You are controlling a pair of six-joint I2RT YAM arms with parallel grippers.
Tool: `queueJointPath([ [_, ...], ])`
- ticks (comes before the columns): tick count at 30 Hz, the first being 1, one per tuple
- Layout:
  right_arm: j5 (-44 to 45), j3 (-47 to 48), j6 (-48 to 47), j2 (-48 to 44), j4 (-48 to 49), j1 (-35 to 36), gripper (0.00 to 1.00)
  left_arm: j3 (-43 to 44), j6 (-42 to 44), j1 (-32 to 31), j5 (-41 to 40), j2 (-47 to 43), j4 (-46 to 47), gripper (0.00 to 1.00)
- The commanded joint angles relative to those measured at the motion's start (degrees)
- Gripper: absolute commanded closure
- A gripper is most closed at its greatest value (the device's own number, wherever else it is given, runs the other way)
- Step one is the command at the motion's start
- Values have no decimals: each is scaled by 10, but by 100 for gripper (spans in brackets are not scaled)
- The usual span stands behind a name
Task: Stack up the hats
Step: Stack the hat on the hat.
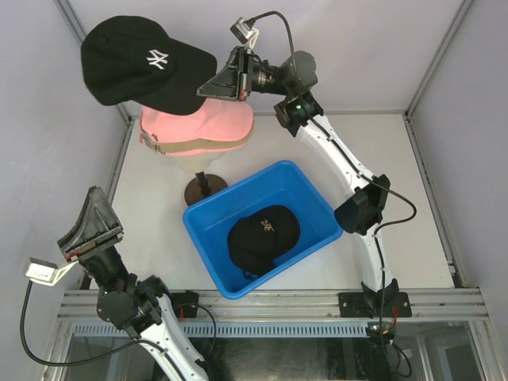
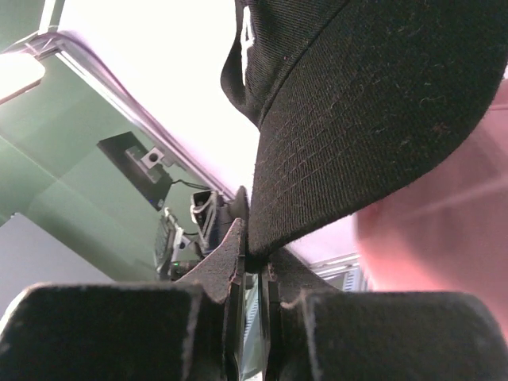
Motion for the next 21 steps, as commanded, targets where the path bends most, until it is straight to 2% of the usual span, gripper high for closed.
queueJointPath([
  [1,-11,7,-4,15,117,-31,100,-8,19,12,-8,-38,13,58],
  [13,-11,-97,-4,36,420,-60,100,-19,54,18,-18,-11,13,60],
  [21,10,-128,-4,21,488,-47,100,-2,86,18,-30,27,13,61],
])
